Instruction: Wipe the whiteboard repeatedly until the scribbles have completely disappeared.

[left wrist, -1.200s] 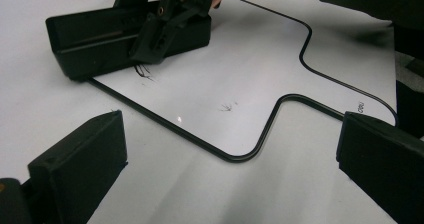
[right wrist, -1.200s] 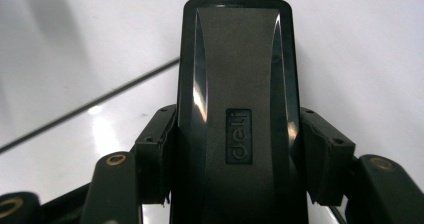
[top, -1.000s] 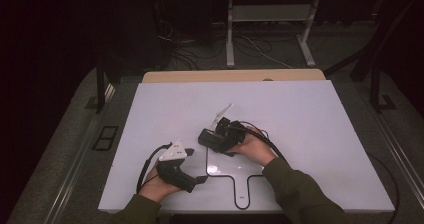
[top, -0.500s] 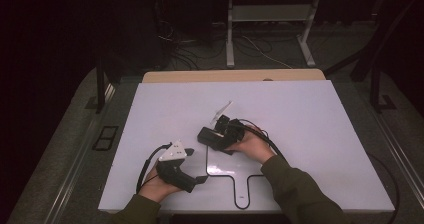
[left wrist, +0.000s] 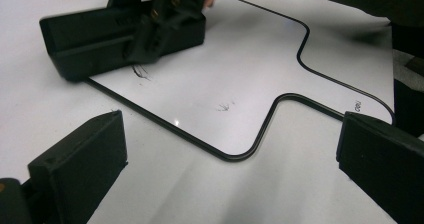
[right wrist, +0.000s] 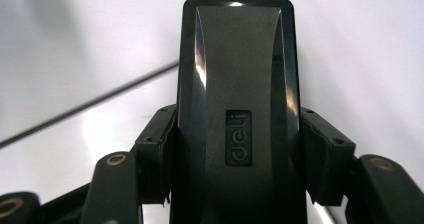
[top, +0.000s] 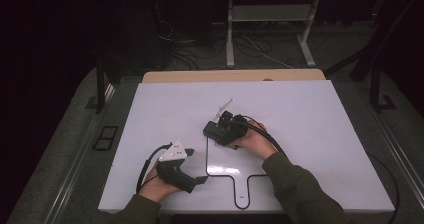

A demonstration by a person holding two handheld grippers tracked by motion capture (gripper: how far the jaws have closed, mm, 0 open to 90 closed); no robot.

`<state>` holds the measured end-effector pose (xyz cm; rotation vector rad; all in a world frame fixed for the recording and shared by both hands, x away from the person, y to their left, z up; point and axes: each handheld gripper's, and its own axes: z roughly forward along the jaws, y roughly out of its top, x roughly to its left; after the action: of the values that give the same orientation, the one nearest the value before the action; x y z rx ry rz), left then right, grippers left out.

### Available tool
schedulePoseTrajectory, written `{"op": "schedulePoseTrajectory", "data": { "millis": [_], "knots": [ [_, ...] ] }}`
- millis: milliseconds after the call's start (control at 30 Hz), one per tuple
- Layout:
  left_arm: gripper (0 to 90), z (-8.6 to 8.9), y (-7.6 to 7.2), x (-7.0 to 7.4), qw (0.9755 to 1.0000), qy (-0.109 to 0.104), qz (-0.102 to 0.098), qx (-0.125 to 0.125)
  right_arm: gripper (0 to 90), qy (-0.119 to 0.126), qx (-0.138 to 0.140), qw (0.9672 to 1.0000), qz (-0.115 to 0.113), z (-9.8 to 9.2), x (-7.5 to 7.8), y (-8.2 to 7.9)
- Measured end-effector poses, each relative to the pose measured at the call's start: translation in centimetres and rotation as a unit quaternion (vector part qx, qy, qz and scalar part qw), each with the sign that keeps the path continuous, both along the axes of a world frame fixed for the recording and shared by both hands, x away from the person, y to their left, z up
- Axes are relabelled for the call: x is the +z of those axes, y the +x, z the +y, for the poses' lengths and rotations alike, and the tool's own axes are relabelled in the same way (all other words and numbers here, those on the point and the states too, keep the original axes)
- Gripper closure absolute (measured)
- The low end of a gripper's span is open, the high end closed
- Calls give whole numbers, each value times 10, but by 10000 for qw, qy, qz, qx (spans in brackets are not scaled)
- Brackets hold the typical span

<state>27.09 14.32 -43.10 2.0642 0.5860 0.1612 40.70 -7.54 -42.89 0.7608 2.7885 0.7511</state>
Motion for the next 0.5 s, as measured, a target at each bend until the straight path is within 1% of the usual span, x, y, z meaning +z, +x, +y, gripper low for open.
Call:
{"op": "schedulePoseTrajectory", "data": {
  "millis": [67,100,133,233,333,400,433,500],
  "knots": [
    [0,0,0,0,10000,-1,-1,-10,387,-10,14,10000,17,-1,0,0],
    [0,0,0,0,10000,7,0,-11,387,-3,77,9999,67,1,0,-1],
    [0,-1,0,0,10000,4,1,-9,387,-7,215,9997,115,3,1,-4],
    [0,-1,0,0,10000,4,0,-8,387,-35,438,9990,126,10,1,-13],
    [0,-1,0,0,10000,12,-4,-11,387,43,537,9984,186,13,1,-16],
    [0,-1,0,0,10000,12,-2,-10,387,53,594,9981,166,13,0,-15],
    [0,-1,0,0,10000,7,-1,-8,387,69,547,9984,141,13,0,-13],
    [0,0,0,0,10000,3,-5,-13,387,84,343,9993,105,10,-1,-6]
  ]
}}
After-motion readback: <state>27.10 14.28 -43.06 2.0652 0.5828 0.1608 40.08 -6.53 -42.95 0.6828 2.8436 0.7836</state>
